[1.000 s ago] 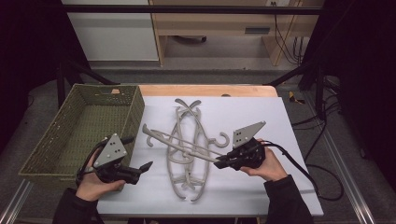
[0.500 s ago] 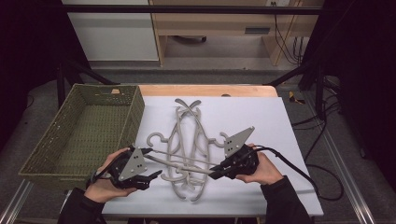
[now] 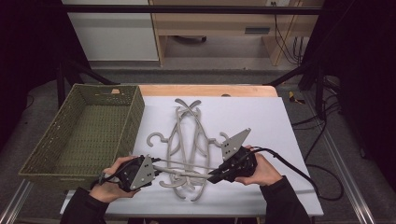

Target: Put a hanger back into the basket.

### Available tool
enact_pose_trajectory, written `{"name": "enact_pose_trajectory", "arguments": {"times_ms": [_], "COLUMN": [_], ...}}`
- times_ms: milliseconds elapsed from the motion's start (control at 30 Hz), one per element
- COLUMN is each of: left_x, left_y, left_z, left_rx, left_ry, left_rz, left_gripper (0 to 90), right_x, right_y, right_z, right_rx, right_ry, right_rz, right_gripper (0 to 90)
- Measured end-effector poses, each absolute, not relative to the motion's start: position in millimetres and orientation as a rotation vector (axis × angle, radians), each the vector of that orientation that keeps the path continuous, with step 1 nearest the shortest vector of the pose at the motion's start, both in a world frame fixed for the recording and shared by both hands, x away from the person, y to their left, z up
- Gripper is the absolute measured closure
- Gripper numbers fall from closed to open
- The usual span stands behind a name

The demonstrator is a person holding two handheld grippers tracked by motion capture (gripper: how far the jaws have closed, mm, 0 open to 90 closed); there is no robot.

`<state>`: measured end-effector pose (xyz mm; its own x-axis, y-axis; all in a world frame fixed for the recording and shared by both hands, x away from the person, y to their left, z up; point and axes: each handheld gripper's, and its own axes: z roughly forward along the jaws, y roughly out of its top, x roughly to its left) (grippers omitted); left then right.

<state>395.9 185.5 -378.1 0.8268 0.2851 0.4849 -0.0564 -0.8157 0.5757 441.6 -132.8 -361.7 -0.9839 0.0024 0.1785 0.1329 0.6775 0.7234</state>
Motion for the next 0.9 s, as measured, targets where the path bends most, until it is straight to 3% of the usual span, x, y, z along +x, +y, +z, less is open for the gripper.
{"name": "enact_pose_trajectory", "arguments": {"times_ms": [467, 733, 900], "left_x": [390, 386, 385], "left_y": [183, 176, 173], "left_z": [-375, -373, -372], "left_rx": [2.364, 2.385, 2.369], "left_ry": [0.147, 0.161, 0.220], "left_rz": [0.802, 0.715, 0.666], "left_gripper": [74.0, 80.8, 81.5], "right_x": [444, 451, 455], "right_y": [-144, -154, -158], "right_z": [-357, -358, -357], "right_rx": [-0.151, -0.266, -0.383], "right_ry": [-2.704, -2.740, -2.765], "right_rz": [-1.274, -1.328, -1.382], "right_gripper": [80.1, 78.3, 70.8]}}
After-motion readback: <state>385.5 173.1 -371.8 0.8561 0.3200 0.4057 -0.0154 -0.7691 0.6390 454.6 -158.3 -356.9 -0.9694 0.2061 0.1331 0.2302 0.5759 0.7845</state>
